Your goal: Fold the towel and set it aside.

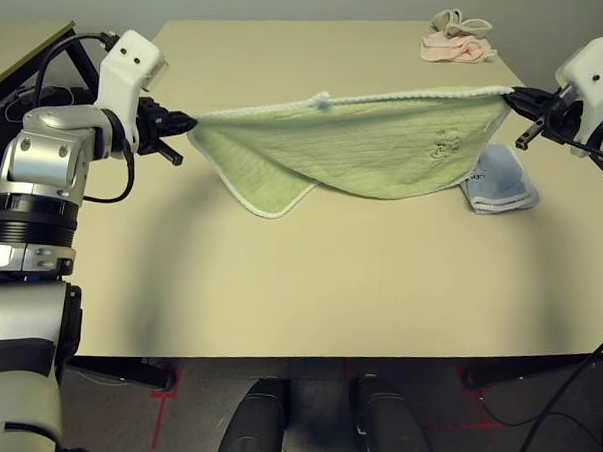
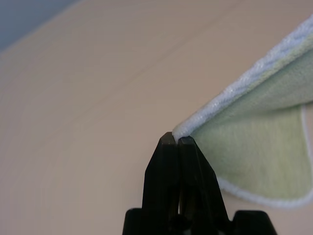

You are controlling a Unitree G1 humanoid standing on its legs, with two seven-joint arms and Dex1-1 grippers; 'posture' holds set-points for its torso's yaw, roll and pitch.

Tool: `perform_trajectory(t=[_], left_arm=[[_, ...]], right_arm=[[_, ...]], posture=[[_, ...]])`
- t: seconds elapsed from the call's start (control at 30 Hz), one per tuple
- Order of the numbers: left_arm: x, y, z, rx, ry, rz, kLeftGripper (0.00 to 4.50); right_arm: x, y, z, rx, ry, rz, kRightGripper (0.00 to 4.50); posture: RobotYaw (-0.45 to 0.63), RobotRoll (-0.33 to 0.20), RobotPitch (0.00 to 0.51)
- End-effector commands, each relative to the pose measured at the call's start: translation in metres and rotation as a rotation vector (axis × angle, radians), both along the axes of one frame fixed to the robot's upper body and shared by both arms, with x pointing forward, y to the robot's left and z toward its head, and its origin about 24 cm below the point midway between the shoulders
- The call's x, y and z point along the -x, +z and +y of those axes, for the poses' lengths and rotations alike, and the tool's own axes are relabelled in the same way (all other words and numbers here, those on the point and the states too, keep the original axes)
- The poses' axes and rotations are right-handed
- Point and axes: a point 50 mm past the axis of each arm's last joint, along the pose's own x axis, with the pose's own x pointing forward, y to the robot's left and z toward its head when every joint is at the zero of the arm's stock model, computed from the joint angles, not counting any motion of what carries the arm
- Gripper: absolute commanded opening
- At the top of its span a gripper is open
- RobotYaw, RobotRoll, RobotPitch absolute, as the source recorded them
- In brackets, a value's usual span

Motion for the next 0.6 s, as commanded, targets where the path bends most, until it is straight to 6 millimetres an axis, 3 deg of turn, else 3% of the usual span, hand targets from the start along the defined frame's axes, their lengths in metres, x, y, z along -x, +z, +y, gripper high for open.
perform_trajectory(t=[0.03, 0.2, 0.33, 0.6], left_arm=[[-0.009, -0.005, 0.021, -0.026, 0.182, 0.001, 0.02], [-0.023, -0.004, 0.02, -0.028, 0.279, -0.077, 0.02], [-0.029, -0.002, 0.019, -0.048, 0.337, -0.128, 0.02], [-0.032, -0.018, 0.021, -0.104, 0.38, -0.108, 0.02]], right_arm=[[-0.006, 0.006, -0.002, -0.043, -0.078, -0.024, 0.0], [-0.021, 0.022, 0.027, -0.106, -0.07, -0.095, 0.0], [-0.028, 0.025, 0.039, -0.116, -0.097, -0.116, 0.0], [-0.031, 0.0, 0.044, -0.102, -0.068, -0.049, 0.0]], posture=[[0.08, 0.0, 0.114], [0.07, 0.0, 0.123], [0.08, 0.0, 0.126], [0.08, 0.0, 0.136]])
